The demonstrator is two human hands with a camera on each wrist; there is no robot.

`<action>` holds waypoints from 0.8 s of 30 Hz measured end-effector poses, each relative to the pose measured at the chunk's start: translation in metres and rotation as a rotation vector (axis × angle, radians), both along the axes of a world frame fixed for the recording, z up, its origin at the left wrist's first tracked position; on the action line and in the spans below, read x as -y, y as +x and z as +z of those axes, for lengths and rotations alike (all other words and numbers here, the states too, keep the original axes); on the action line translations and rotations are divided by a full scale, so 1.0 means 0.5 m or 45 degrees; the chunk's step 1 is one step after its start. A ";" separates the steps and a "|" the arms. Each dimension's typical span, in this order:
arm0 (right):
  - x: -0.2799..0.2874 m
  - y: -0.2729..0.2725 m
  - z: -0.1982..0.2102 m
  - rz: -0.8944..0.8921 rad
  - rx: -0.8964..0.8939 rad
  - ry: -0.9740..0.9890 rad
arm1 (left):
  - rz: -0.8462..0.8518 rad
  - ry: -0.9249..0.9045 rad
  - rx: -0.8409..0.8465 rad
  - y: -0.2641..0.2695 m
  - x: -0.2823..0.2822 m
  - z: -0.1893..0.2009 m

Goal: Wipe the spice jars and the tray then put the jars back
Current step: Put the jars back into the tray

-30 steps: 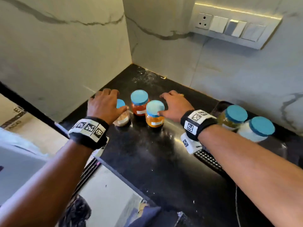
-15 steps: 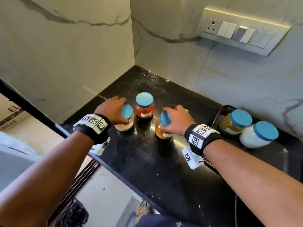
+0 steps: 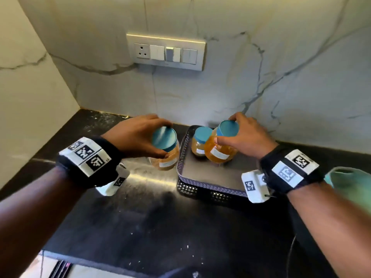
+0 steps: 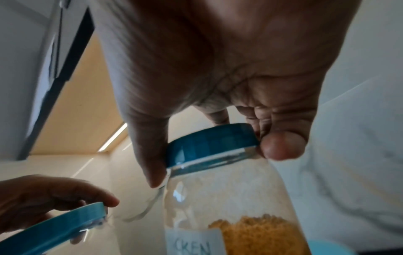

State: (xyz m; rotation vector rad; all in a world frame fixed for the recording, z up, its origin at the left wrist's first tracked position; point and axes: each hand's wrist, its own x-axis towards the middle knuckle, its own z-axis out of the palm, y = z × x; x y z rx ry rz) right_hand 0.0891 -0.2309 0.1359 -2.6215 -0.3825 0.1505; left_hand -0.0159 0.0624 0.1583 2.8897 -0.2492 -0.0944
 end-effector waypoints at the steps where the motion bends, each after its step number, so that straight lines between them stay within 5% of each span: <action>1: 0.042 0.007 0.005 -0.045 0.022 -0.010 | -0.047 0.021 0.017 0.029 0.036 0.000; 9: 0.220 0.057 -0.056 -0.251 -0.030 -0.098 | -0.216 0.226 -0.053 0.177 0.228 -0.084; 15: 0.212 0.093 -0.143 -0.231 -0.140 -0.170 | -0.270 0.391 -0.084 0.206 0.277 -0.170; 24: 0.166 0.135 -0.203 -0.199 -0.202 -0.234 | -0.242 0.337 -0.060 0.218 0.286 -0.229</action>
